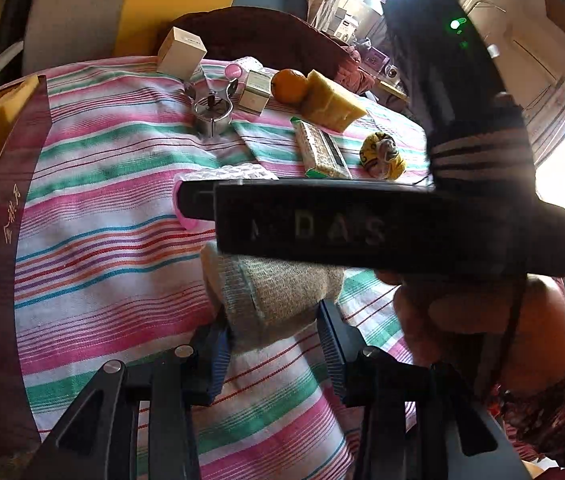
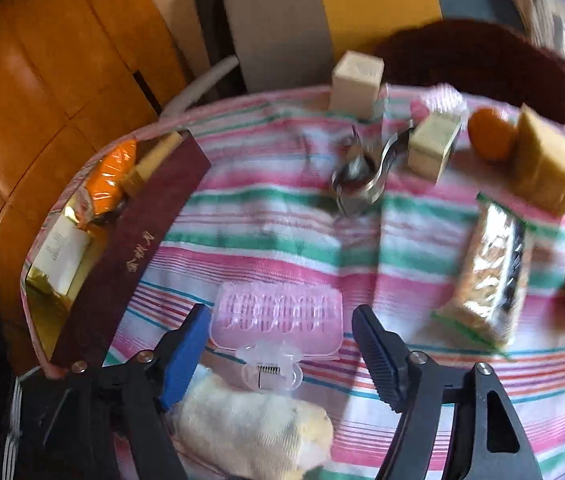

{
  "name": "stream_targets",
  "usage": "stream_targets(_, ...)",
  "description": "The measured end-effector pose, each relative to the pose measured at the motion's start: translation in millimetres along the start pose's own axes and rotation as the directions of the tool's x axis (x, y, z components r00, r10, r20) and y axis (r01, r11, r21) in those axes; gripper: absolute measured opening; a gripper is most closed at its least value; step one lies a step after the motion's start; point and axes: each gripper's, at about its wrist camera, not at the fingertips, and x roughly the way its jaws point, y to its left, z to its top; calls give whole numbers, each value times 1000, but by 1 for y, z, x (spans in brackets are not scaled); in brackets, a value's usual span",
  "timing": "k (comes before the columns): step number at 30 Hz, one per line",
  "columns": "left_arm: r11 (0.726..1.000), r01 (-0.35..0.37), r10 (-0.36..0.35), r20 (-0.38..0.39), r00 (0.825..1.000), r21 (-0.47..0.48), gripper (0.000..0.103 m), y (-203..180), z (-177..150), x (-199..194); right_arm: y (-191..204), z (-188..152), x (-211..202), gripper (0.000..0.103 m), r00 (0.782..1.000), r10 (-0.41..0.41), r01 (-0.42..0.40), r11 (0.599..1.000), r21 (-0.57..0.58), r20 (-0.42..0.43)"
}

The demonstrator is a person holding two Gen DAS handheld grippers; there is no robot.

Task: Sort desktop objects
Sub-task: 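Grasp the pink roller with the right tool while the left tool holds the sock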

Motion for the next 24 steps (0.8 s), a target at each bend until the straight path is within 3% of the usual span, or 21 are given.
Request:
stream_targets(7, 1000, 0, 0, 4, 1000, 0, 43, 0, -1, 0, -18, -8, -17, 66, 992, 75, -88, 986, 138, 96)
stream_targets(10, 999, -43, 43, 2, 999, 17, 52, -6, 0, 0, -27, -15, -45, 66, 982, 88, -120, 974, 194, 169)
stream_targets(11, 997, -74, 74, 6, 997, 31, 58, -9, 0, -1, -30, -18, -55, 66, 979, 81, -119, 973, 198, 189)
stream_targets(13, 992, -108, 106, 27, 994, 66, 59, -15, 2, -4, -36, -25, -72, 66, 973, 64, -112, 971, 212, 222)
stream_targets(16, 989, -116, 112, 52, 992, 95, 60, -21, 6, -9, -49, -40, -94, 66, 968, 38, -102, 964, 247, 250)
stream_targets(18, 991, -98, 94, 57, 994, 90, 66, -23, 11, -10, -57, -49, -104, 66, 966, -4, -66, 962, 266, 258)
stream_targets(20, 994, -84, 81, 47, 996, 75, 77, -26, 17, -6, -65, -58, -115, 66, 963, -46, -31, 960, 278, 266)
stream_targets(24, 990, -136, 137, -8, 991, 47, 78, -24, 29, 17, -78, -73, -122, 66, 959, -75, -18, 947, 321, 274)
